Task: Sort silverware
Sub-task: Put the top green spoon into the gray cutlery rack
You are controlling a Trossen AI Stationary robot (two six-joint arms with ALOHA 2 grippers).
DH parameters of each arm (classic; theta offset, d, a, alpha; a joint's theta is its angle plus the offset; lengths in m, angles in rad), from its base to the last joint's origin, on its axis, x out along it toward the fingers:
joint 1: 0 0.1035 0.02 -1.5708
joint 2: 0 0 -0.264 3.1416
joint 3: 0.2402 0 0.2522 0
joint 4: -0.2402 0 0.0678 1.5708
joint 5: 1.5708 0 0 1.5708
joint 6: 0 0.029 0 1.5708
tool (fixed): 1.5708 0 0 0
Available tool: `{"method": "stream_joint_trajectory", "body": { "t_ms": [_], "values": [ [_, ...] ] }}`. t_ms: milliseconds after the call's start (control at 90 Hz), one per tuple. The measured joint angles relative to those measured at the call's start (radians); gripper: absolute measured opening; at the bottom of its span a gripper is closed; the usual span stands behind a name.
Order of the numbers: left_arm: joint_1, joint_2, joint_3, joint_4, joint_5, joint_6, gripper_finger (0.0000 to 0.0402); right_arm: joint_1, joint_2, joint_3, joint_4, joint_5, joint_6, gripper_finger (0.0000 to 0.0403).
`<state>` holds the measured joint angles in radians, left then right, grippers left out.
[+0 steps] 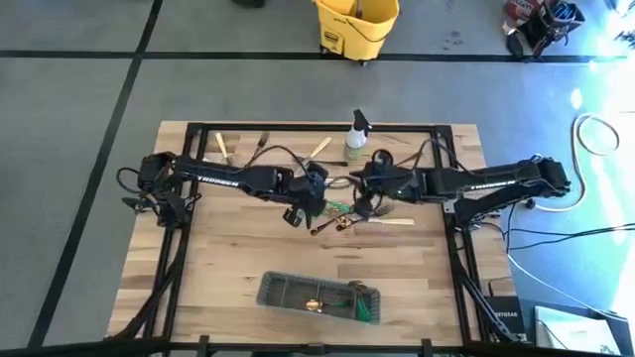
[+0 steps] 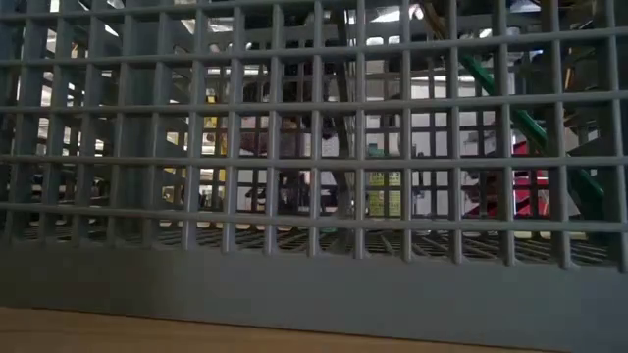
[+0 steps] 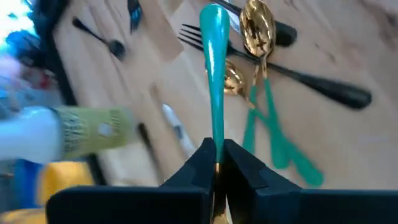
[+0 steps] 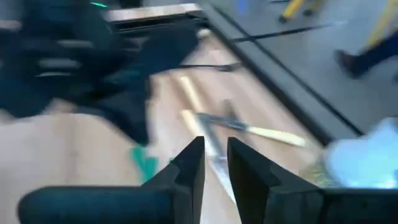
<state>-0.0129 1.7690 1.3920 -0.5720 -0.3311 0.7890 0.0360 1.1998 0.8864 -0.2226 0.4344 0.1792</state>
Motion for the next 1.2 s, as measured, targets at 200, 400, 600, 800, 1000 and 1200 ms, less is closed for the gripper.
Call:
{"method": "stream_joint_trajectory", "body": {
  "t_ms": [200, 400, 600, 800, 1000, 1200],
  "values": [
    [-0.106, 0.0, 0.007, -0.027, -0.085, 0.179, 0.0005, -0.071, -0.045, -0.023, 0.04, -0.163, -0.047, 0.0053],
    [-0.205, 0.0, 0.007, -0.014, -0.176, 0.427, 0.0005, -0.127, -0.037, -0.052, 0.166, -0.299, -0.049, 0.0053],
    [-0.279, 0.0, 0.007, -0.008, -0.356, 0.598, 0.0005, -0.143, -0.022, -0.057, 0.245, -0.346, -0.061, 0.0053],
    [-0.305, 0.0, 0.008, 0.042, -0.39, 0.72, 0.0005, -0.14, 0.071, -0.058, 0.385, -0.403, -0.125, 0.008],
    [-0.309, 0.0, 0.008, 0.036, -0.39, 0.784, 0.0005, -0.141, 0.148, -0.032, 0.456, -0.456, -0.157, 0.0148],
    [-0.301, 0.0, 0.008, 0.032, -0.354, 0.819, 0.0005, -0.14, 0.205, 0.028, 0.46, -0.546, -0.159, 0.0201]
  ]
}}
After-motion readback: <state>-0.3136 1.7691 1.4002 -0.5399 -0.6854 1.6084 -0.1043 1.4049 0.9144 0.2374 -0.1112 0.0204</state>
